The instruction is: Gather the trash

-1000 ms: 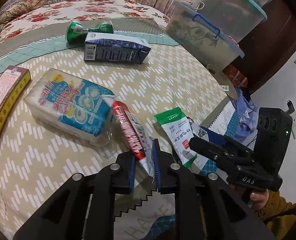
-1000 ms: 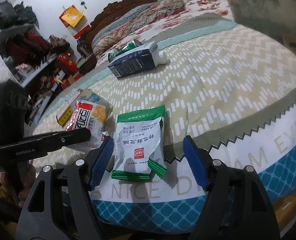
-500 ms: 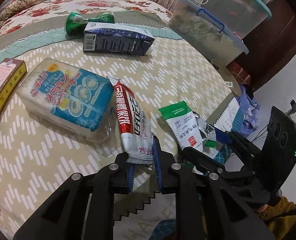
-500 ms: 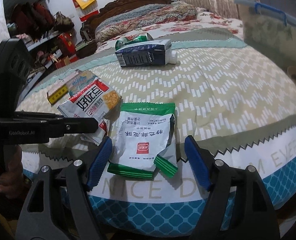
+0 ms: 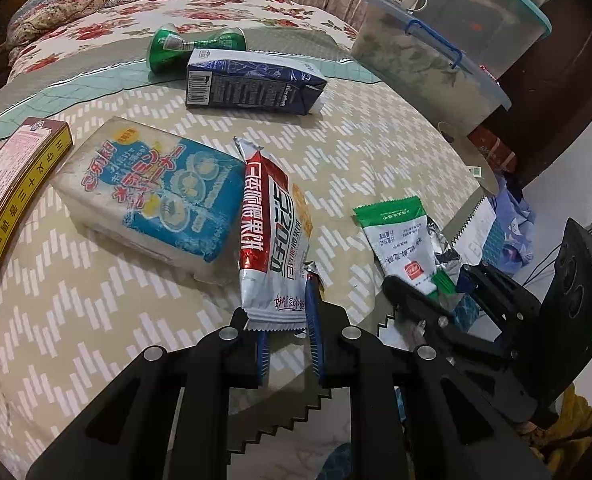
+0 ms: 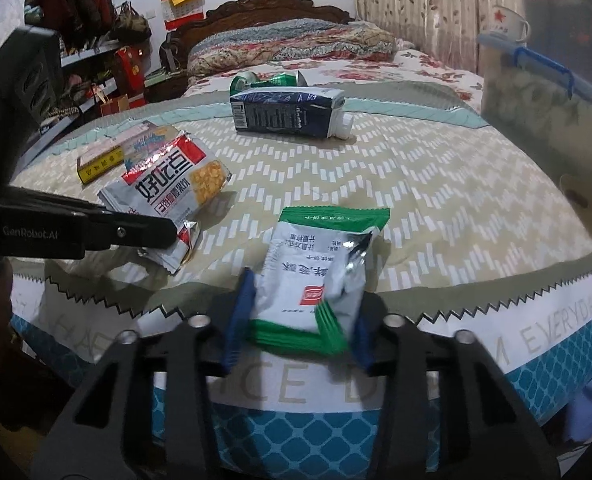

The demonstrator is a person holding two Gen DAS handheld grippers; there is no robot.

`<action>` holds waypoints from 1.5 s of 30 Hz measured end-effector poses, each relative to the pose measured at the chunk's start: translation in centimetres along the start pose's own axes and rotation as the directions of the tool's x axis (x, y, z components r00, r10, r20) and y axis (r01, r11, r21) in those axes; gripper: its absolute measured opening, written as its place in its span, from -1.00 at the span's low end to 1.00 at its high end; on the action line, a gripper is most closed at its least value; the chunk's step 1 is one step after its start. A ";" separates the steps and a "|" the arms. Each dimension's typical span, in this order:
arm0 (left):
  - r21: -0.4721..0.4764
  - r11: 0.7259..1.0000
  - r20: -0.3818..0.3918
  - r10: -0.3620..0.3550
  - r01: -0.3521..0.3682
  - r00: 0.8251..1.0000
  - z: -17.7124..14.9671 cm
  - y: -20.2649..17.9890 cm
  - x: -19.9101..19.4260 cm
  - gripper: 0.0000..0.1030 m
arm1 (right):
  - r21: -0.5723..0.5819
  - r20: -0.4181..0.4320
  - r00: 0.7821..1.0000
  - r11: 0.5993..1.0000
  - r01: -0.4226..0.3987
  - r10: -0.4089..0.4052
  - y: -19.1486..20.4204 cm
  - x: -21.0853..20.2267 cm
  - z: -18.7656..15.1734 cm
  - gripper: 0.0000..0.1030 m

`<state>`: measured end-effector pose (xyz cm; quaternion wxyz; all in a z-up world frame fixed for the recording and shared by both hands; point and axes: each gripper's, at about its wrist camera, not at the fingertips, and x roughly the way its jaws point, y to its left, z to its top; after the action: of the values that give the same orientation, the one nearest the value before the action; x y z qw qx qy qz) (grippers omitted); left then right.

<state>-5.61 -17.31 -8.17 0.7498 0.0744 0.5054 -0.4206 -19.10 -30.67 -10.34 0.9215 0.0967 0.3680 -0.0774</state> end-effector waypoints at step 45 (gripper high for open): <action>-0.002 1.000 0.040 -0.008 0.009 0.999 -0.9 0.0 -0.4 -0.69 | 0.053 0.010 1.000 0.998 -0.017 0.017 -0.7 -0.6 0.3 -0.56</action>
<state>-6.24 -16.58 -8.22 0.7580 0.0629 0.4911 -0.4246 -19.49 -31.38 -9.80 0.9210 0.1237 0.3606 -0.0796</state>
